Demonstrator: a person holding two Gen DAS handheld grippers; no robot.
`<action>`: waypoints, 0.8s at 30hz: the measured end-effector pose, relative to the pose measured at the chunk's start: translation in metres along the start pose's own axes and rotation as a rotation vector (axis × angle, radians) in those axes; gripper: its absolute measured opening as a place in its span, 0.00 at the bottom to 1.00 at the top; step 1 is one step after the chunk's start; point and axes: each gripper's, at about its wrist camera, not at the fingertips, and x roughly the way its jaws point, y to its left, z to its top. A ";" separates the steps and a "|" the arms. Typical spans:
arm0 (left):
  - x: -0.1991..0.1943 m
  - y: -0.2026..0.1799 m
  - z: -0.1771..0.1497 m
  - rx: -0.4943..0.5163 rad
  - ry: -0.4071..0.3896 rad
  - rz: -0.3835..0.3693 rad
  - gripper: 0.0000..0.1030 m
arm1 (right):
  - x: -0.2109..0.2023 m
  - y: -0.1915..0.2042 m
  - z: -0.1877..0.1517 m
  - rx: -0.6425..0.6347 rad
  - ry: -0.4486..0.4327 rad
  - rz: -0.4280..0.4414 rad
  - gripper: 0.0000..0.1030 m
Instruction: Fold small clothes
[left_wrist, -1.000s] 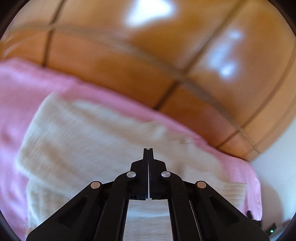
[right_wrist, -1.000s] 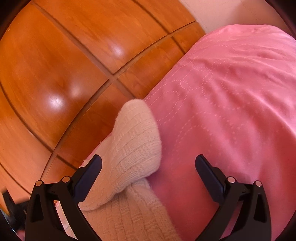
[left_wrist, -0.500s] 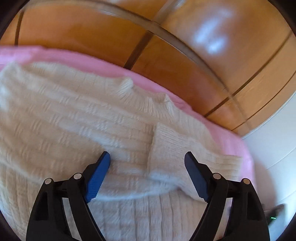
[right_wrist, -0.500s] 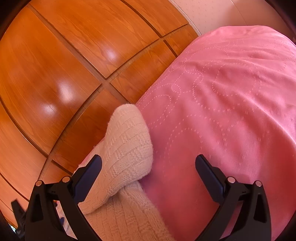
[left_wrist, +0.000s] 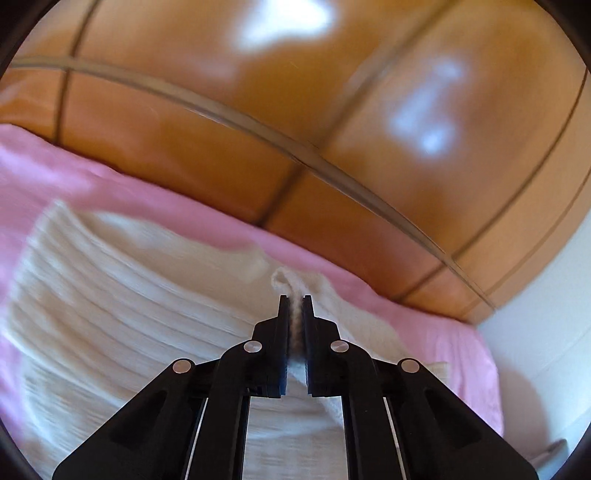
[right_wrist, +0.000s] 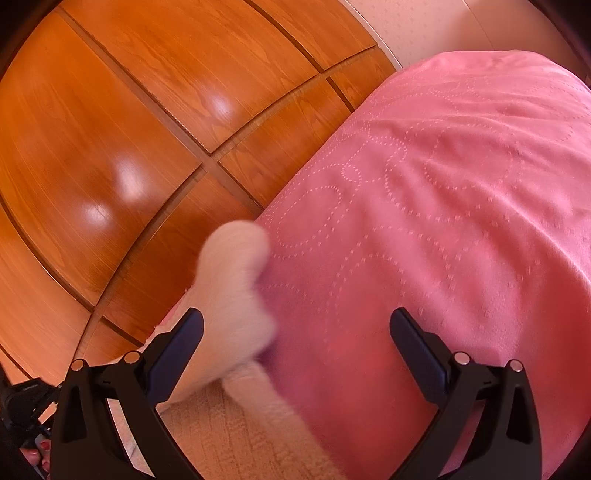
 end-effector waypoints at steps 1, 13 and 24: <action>-0.002 0.010 -0.001 -0.004 -0.010 0.024 0.05 | 0.001 0.000 0.000 -0.001 0.001 -0.003 0.98; 0.012 0.110 -0.059 -0.197 -0.024 -0.016 0.06 | 0.016 0.017 -0.002 -0.093 0.101 -0.094 0.98; 0.015 0.118 -0.058 -0.220 -0.027 -0.065 0.09 | 0.087 0.091 0.006 -0.505 0.287 -0.232 0.98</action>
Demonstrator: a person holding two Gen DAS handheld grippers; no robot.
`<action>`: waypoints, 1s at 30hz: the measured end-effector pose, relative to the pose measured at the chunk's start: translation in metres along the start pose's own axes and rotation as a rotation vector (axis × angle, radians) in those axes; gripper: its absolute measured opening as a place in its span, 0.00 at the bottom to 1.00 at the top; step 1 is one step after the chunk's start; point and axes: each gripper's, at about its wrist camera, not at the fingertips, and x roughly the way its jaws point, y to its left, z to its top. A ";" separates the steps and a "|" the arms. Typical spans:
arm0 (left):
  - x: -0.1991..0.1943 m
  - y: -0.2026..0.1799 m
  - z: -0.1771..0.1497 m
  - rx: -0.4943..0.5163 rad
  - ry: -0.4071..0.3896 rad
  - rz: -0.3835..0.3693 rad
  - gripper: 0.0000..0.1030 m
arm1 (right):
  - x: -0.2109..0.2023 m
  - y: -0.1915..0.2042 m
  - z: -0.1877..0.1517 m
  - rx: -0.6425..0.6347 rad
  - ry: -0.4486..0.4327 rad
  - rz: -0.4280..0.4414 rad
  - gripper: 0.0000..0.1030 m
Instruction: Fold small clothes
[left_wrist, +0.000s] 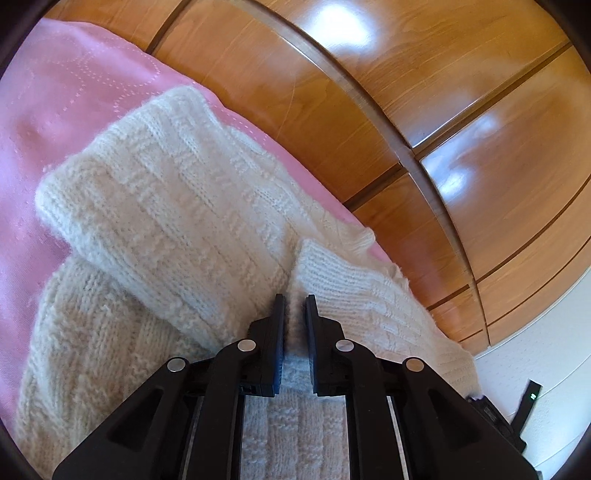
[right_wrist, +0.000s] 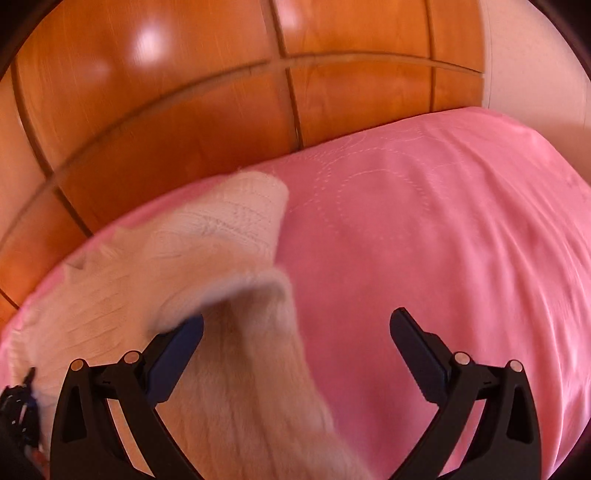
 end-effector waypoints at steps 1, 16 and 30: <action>-0.004 0.000 0.000 0.000 0.001 -0.002 0.09 | 0.005 -0.004 0.003 0.021 0.007 -0.032 0.98; -0.005 -0.007 -0.003 0.033 0.006 -0.031 0.32 | -0.016 -0.081 -0.023 0.214 0.052 -0.079 0.98; -0.002 -0.031 -0.012 0.178 0.011 -0.034 0.68 | -0.008 -0.016 0.012 0.036 -0.049 -0.010 0.98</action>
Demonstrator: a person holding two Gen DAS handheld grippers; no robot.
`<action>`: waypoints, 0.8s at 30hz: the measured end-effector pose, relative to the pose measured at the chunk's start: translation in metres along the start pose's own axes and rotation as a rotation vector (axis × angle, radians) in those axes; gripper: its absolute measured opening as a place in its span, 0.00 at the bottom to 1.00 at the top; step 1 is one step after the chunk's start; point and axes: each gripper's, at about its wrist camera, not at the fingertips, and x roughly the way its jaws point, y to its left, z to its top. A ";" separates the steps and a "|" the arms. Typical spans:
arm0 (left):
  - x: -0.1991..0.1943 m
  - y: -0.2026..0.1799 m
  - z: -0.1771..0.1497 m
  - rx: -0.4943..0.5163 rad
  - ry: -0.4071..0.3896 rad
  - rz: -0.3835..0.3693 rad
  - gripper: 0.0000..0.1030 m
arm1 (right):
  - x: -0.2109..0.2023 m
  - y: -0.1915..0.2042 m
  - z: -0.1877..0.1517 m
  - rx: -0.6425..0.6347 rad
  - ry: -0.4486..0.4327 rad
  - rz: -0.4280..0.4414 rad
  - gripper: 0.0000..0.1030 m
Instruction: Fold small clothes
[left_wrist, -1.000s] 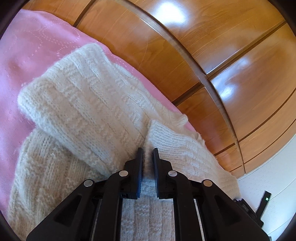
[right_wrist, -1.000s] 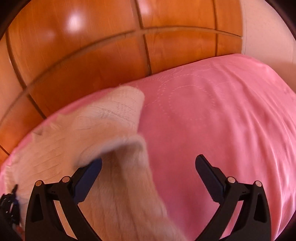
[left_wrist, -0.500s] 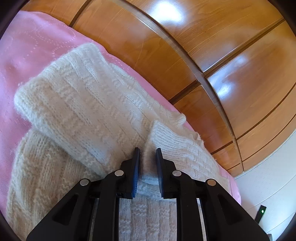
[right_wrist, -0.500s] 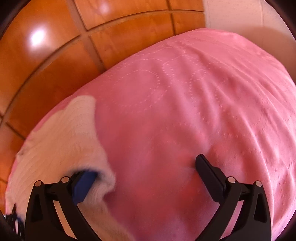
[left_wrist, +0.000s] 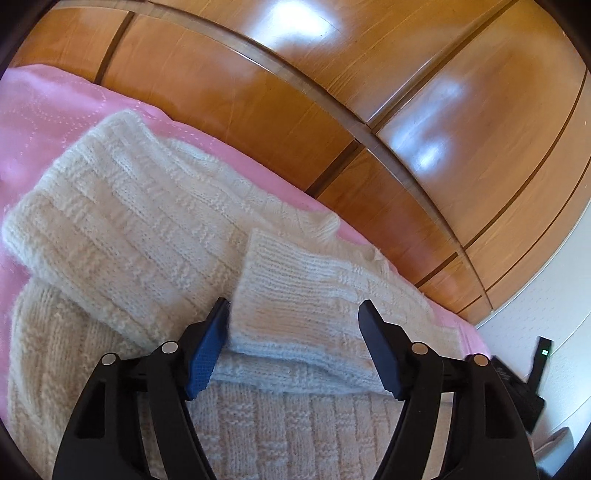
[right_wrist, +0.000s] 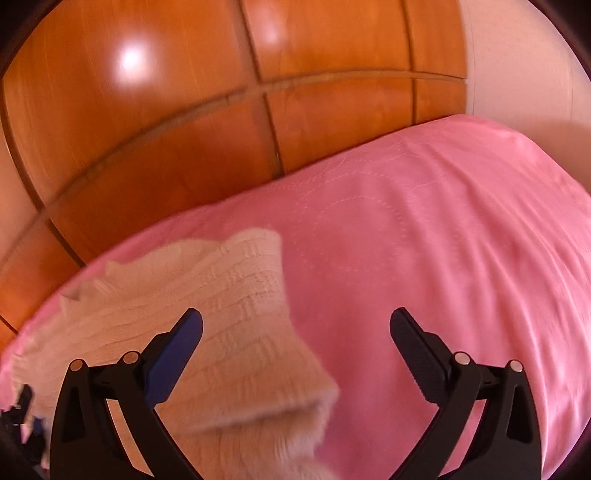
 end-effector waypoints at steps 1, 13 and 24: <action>0.001 0.000 0.000 0.004 0.002 0.008 0.68 | 0.012 -0.001 0.001 -0.012 0.024 -0.036 0.98; 0.026 -0.037 -0.010 0.236 0.069 0.298 0.71 | 0.040 -0.043 -0.004 0.112 0.100 -0.107 0.98; 0.026 -0.040 -0.011 0.256 0.069 0.320 0.71 | 0.016 -0.024 -0.032 -0.038 0.126 -0.122 0.98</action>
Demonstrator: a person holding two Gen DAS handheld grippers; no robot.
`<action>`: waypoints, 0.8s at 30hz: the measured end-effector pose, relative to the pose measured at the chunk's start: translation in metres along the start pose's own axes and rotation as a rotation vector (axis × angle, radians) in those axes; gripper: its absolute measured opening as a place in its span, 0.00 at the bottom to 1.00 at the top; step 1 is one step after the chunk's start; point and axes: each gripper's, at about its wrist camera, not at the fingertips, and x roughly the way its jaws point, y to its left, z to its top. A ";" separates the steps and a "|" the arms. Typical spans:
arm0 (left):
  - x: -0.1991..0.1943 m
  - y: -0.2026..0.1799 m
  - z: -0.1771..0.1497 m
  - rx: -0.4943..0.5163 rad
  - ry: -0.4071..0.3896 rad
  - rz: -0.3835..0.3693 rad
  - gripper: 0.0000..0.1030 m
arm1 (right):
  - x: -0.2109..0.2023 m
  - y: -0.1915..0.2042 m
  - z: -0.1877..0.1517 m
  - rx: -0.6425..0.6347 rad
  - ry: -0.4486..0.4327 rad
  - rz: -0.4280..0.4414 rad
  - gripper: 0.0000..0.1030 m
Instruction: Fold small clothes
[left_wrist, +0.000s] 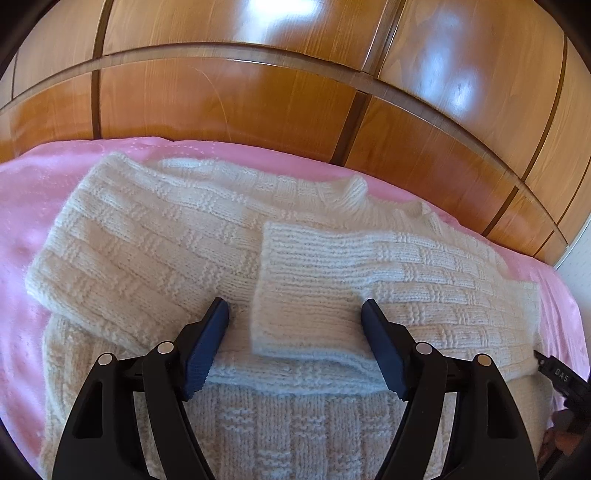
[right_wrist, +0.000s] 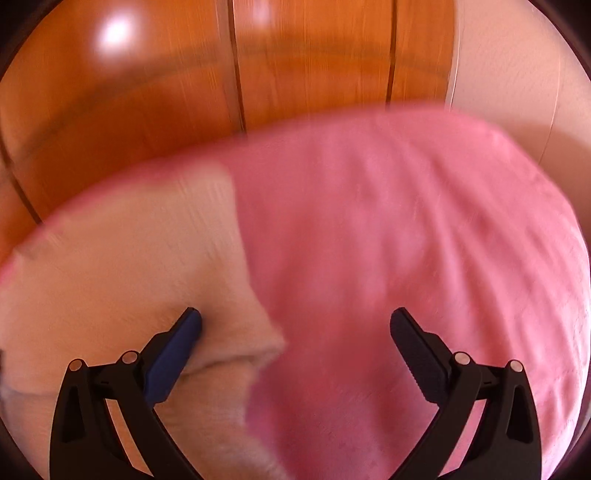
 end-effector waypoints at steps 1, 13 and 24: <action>0.002 -0.001 0.000 0.002 0.000 0.004 0.71 | 0.001 -0.003 0.002 0.014 0.003 0.015 0.98; -0.031 0.000 -0.021 0.008 0.030 0.042 0.94 | -0.017 -0.023 -0.008 0.080 -0.024 0.166 0.98; -0.089 0.038 -0.071 -0.126 0.080 -0.049 0.94 | -0.082 -0.069 -0.070 0.093 -0.005 0.578 0.98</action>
